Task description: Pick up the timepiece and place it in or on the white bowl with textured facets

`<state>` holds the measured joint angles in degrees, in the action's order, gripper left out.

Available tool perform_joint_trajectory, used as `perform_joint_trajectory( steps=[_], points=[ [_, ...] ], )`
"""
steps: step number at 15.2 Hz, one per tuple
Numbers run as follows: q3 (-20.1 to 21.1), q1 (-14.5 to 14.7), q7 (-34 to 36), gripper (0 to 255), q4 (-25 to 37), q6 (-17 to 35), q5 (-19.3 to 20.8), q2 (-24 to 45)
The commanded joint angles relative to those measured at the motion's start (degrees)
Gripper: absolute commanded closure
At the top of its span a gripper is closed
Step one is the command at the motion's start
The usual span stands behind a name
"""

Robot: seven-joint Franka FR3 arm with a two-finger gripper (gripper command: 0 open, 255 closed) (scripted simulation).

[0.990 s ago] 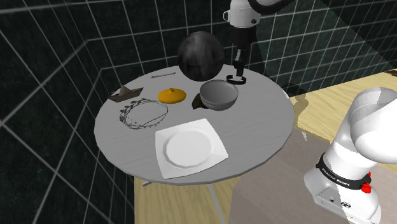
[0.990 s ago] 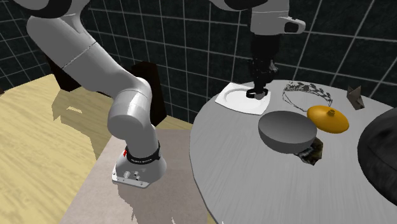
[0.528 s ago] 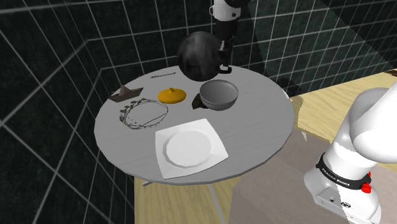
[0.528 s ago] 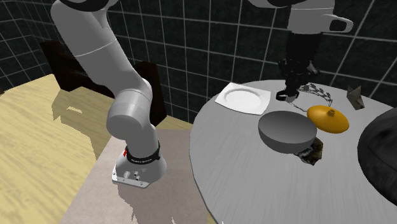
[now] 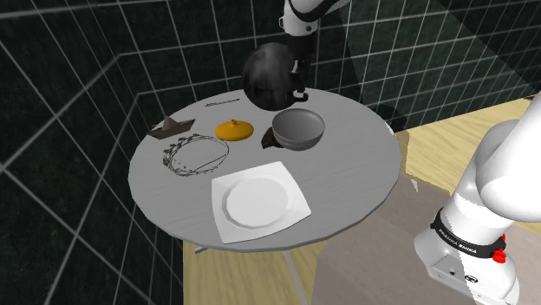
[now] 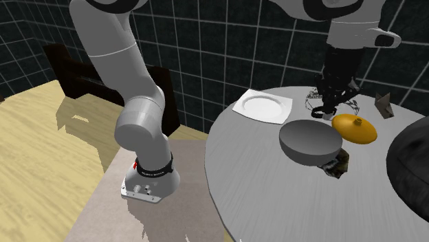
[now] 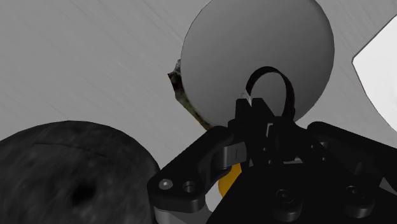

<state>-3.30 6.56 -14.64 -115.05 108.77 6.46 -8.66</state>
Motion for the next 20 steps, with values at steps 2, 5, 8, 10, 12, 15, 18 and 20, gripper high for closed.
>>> perform_joint_trajectory(
  steps=[2,5,8,10,12,15,18,20],
  points=[
    [-0.02,-0.01,0.24,255,-2.04,2.32,0.08,0.27],
    [-0.06,-0.04,0.45,255,-3.96,4.6,0.16,0.64],
    [-0.09,-0.07,0.66,255,-5.76,6.89,0.26,1.13],
    [-0.12,-0.09,0.8,255,-6.91,8.41,0.32,1.52],
    [-0.15,-0.11,0.94,255,-8.0,9.94,0.39,1.95],
    [-0.15,-0.12,0.97,255,-8.24,10.28,0.41,2.06],
    [-0.15,-0.12,0.97,255,-8.24,10.28,0.41,2.06],
    [-0.15,-0.12,0.97,255,-8.24,10.27,0.41,2.05]
  ],
)
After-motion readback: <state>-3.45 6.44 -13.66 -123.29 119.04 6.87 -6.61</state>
